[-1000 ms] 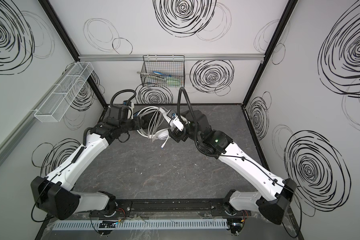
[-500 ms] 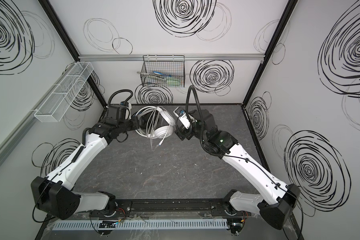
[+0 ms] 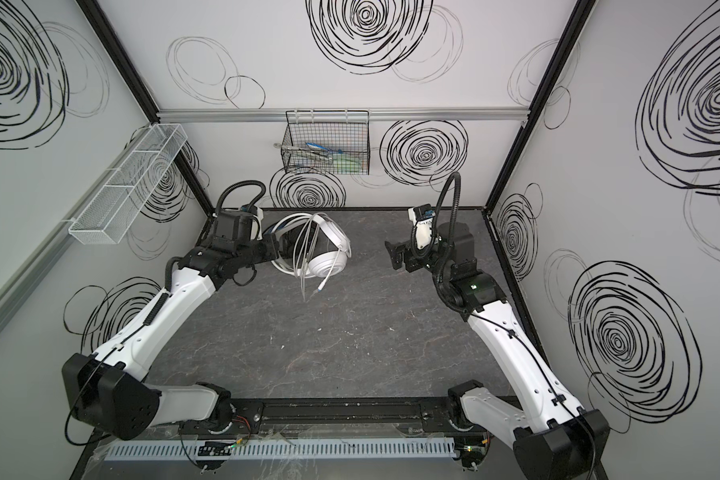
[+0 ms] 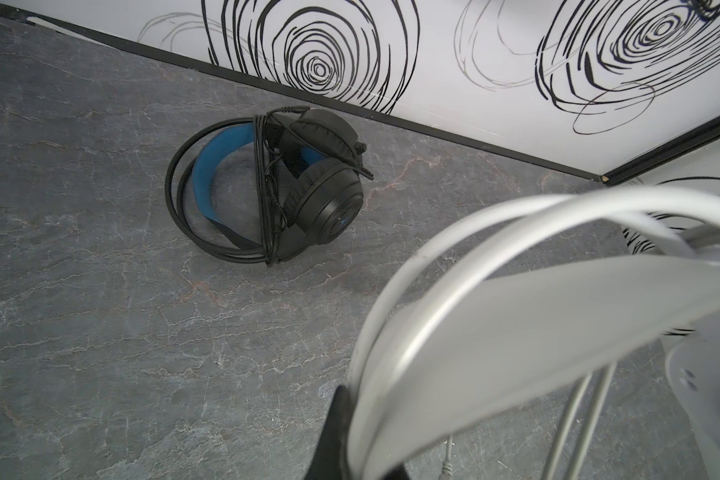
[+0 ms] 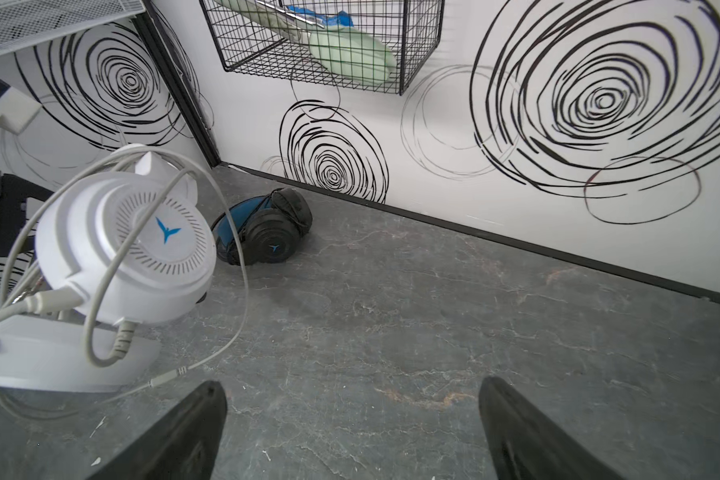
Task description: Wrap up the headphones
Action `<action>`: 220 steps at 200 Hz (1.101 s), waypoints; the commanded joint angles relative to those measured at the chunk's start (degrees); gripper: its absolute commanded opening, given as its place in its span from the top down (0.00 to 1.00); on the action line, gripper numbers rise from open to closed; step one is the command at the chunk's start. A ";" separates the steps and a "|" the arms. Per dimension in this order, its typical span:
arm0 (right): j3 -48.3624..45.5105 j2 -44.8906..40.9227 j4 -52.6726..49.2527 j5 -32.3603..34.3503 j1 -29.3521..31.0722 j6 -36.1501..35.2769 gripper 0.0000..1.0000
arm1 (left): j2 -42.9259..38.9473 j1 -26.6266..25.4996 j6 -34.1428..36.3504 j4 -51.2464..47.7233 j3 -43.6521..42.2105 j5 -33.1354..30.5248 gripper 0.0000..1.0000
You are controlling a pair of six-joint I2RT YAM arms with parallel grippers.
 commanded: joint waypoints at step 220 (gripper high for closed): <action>-11.89 6.63 25.06 -10.92 21.90 -1.08 0.01 | 3.29 -2.97 -23.44 14.62 3.99 -0.90 1.00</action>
